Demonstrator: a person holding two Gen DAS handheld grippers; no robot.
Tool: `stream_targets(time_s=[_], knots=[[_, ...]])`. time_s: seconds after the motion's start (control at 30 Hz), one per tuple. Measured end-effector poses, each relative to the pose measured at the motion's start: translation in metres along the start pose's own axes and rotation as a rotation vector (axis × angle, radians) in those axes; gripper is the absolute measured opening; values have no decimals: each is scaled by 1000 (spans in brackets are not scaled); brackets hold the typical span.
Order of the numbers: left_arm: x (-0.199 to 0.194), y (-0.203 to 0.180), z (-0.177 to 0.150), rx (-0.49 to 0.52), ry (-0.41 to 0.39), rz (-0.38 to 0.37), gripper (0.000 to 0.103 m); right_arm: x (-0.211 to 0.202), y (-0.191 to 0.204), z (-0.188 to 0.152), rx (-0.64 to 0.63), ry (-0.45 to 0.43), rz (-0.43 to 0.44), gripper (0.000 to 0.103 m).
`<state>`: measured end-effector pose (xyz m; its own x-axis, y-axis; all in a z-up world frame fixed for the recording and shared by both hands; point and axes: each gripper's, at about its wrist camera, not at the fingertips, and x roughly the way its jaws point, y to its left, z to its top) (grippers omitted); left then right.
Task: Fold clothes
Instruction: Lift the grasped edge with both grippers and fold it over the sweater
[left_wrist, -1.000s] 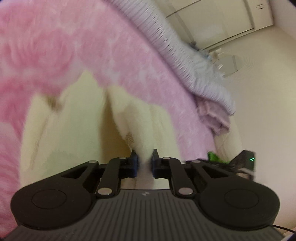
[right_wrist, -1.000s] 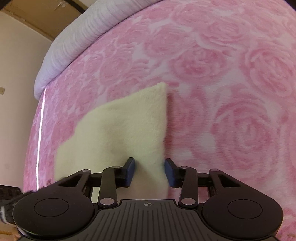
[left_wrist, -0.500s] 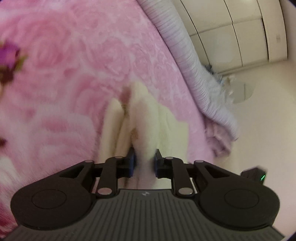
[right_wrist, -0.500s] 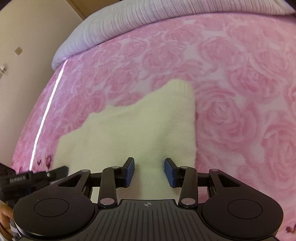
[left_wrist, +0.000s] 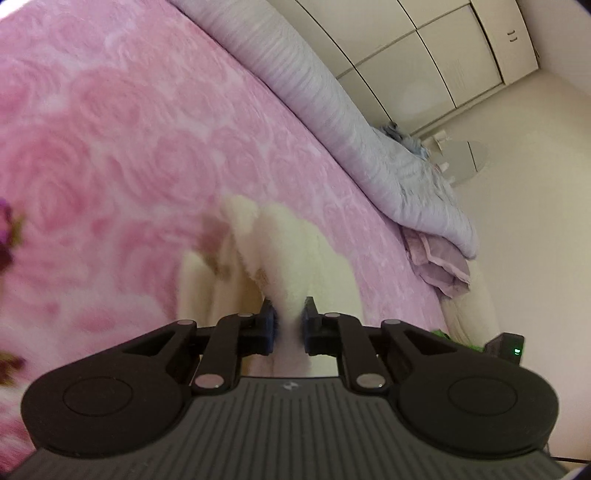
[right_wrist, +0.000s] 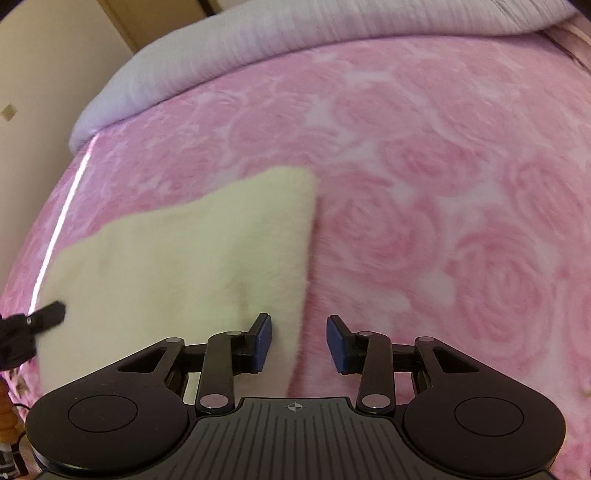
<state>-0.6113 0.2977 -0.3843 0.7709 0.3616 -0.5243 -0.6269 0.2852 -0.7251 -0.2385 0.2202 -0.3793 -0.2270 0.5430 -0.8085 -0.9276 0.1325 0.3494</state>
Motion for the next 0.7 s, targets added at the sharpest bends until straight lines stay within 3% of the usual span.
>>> stream_targets(time_s=[0.07, 0.27, 0.4, 0.57, 0.7], knots=[[6, 7, -4, 8, 17, 39, 11, 2, 7, -2, -25, -12, -4, 36], [5, 26, -19, -88, 0, 23, 26, 2, 14, -20, -109, -89, -50, 36], [-32, 16, -39, -77, -42, 28, 27, -38, 15, -54, -210, -247, -37, 37], [-69, 13, -75, -148, -83, 13, 36, -95, 17, -146, -443, -433, -79, 37], [-88, 16, -104, -235, -103, -11, 39, -114, 32, -218, -612, -446, -82, 37]])
